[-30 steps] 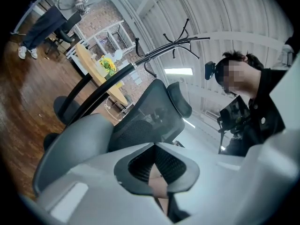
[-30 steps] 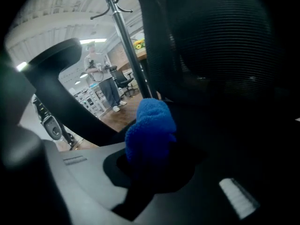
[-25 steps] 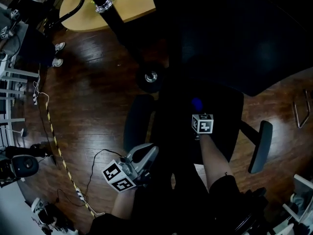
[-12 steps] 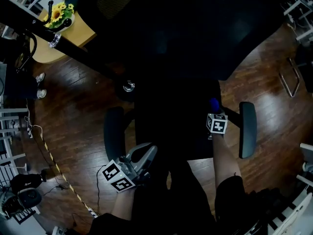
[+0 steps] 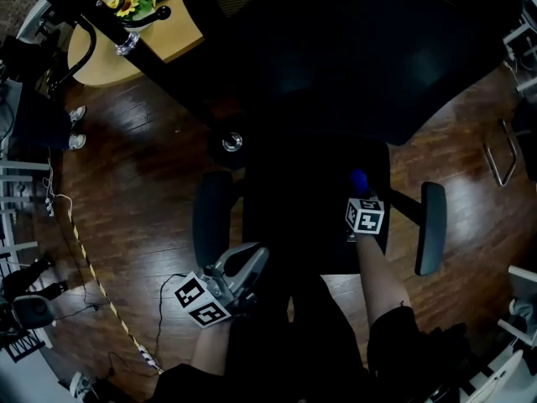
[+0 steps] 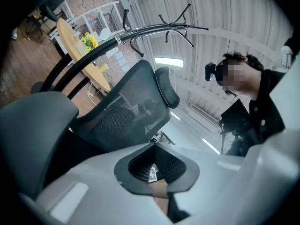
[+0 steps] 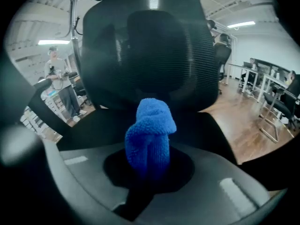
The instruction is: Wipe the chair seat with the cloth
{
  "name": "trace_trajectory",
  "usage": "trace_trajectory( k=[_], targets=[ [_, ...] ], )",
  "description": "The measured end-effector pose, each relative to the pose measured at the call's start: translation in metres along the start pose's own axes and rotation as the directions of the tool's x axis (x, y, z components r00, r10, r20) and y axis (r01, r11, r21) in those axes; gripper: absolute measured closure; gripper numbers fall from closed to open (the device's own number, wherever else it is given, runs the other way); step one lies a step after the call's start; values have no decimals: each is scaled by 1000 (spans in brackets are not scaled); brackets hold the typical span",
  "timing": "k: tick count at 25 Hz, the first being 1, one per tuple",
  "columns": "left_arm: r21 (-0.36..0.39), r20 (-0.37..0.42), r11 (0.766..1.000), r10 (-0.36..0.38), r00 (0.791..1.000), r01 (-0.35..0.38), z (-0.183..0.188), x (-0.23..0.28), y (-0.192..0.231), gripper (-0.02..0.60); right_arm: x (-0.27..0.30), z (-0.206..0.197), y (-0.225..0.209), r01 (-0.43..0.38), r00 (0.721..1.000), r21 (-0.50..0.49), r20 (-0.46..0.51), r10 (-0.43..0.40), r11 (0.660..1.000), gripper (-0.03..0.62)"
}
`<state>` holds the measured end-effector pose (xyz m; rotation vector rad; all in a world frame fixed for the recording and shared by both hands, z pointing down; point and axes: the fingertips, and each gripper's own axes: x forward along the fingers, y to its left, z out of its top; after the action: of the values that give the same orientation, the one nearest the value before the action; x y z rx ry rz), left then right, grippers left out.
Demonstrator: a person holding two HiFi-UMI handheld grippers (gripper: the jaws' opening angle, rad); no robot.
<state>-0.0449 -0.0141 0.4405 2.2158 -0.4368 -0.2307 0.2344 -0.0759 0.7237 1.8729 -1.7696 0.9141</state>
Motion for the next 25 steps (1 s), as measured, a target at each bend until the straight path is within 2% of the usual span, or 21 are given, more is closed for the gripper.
trace_trajectory(
  k=[3,7,10,12,16,18,21,25],
  targets=[
    [11,39,1000,26,999,-26,9,-16,0,580,22,2,91,-170,985,-46,-21,169,984,559],
    [21,80,996,86,993,-87,13,-44,11,580,46,-6,213,-386,921,-62,-76,382,920,559],
    [12,109,993,118,987,-120,13,-64,20,580,55,-27,278,-474,875,-61,-142,462,878,559],
    [6,122,991,135,983,-137,12,-75,24,580,57,-45,302,-498,856,-51,-186,482,865,559],
    [3,135,988,150,979,-152,13,-87,28,580,58,-52,303,-499,861,-115,-176,476,859,559],
    [5,132,989,146,980,-148,13,-87,28,580,57,-55,288,-469,879,-152,-175,443,870,557],
    [11,110,992,125,986,-127,11,-79,26,580,54,-57,242,-379,919,-124,-162,358,917,557],
    [22,50,997,73,996,-74,1,-56,14,580,36,-71,150,-238,962,-106,-164,219,965,557]
  ],
)
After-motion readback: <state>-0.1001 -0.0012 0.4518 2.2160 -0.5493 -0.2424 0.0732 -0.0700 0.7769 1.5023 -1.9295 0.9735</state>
